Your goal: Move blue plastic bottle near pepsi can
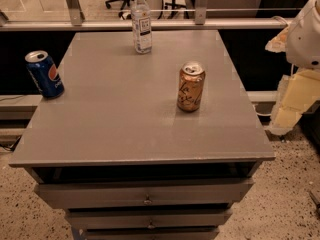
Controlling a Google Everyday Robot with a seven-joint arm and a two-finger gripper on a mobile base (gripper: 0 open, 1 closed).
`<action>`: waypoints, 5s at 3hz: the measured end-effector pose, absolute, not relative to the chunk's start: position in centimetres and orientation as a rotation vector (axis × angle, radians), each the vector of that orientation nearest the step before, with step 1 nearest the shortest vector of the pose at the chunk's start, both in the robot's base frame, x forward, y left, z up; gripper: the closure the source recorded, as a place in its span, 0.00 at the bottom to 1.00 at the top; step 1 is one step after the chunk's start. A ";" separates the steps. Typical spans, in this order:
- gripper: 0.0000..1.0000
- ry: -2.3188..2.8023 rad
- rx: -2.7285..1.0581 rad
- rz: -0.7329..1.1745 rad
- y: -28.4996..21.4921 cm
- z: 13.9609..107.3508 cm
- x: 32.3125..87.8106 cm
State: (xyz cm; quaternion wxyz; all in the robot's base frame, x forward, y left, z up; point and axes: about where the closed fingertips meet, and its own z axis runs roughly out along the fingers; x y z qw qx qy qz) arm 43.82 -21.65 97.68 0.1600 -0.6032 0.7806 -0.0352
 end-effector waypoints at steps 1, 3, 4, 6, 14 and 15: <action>0.00 2.230 -1.723 -0.101 -21.6 97.7 43.8; 0.00 2.081 -1.664 -0.006 -17.0 97.6 52.1; 0.00 2.029 -1.564 0.052 -14.4 98.7 57.8; 0.00 2.018 -1.559 0.062 -14.2 99.2 58.1; 0.00 1.767 -0.794 0.332 -0.9 96.1 85.1; 0.00 1.772 -0.771 0.374 0.3 95.3 86.5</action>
Offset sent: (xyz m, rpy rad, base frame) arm 0.0431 0.0233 -0.0044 0.0986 -0.0525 0.0681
